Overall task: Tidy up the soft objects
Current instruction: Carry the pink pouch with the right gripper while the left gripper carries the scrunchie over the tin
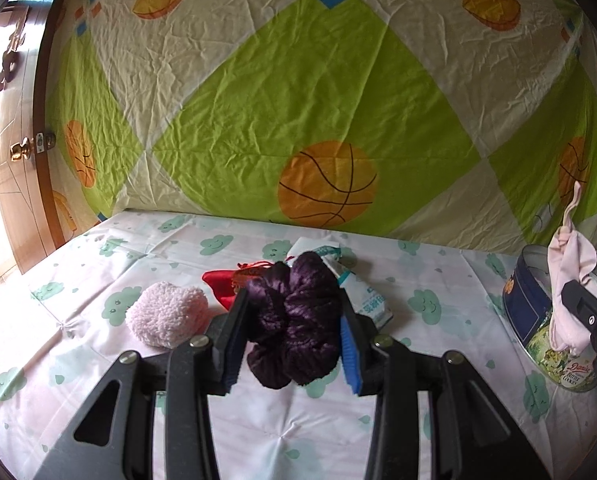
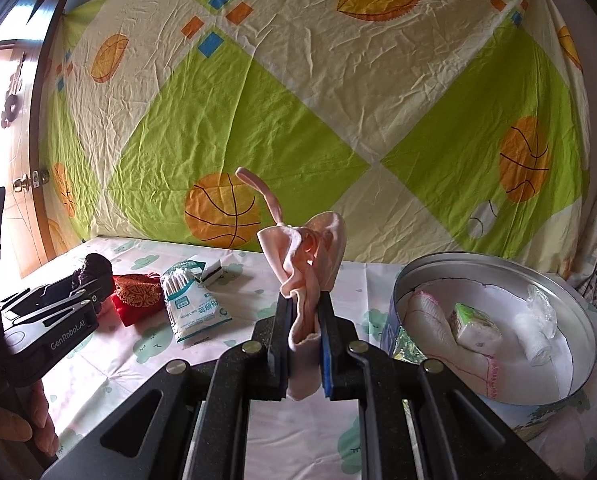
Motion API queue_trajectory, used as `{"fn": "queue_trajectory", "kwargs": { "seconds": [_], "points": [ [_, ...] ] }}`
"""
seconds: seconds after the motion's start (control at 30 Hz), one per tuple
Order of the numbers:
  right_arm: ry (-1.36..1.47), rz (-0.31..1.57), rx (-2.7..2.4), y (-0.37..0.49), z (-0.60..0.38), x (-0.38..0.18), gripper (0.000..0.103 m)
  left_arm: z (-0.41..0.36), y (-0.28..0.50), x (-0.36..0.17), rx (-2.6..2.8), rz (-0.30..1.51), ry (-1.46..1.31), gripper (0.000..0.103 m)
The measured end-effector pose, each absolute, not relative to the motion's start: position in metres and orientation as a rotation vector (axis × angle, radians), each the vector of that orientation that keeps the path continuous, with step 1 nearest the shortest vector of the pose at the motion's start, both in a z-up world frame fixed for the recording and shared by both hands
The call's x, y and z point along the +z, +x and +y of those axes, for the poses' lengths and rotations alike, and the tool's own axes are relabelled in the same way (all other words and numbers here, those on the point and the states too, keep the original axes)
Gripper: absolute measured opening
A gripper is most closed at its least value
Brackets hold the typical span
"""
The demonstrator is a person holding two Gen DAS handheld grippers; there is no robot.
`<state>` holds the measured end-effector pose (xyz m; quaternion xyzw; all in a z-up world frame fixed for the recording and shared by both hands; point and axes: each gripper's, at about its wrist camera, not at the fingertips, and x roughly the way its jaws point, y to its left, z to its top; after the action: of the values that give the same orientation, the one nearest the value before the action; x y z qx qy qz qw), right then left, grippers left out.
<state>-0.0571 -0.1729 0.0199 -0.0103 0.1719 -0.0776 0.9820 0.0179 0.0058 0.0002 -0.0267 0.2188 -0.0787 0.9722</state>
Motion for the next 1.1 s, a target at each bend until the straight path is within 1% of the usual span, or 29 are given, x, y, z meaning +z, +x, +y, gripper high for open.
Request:
{"fn": "queue_trajectory", "kwargs": {
  "seconds": [1.1],
  "points": [
    [-0.01, 0.29, -0.301, -0.099, -0.268, 0.036, 0.013, -0.102, -0.016, 0.007, -0.258, 0.444, 0.003, 0.039]
  ]
}}
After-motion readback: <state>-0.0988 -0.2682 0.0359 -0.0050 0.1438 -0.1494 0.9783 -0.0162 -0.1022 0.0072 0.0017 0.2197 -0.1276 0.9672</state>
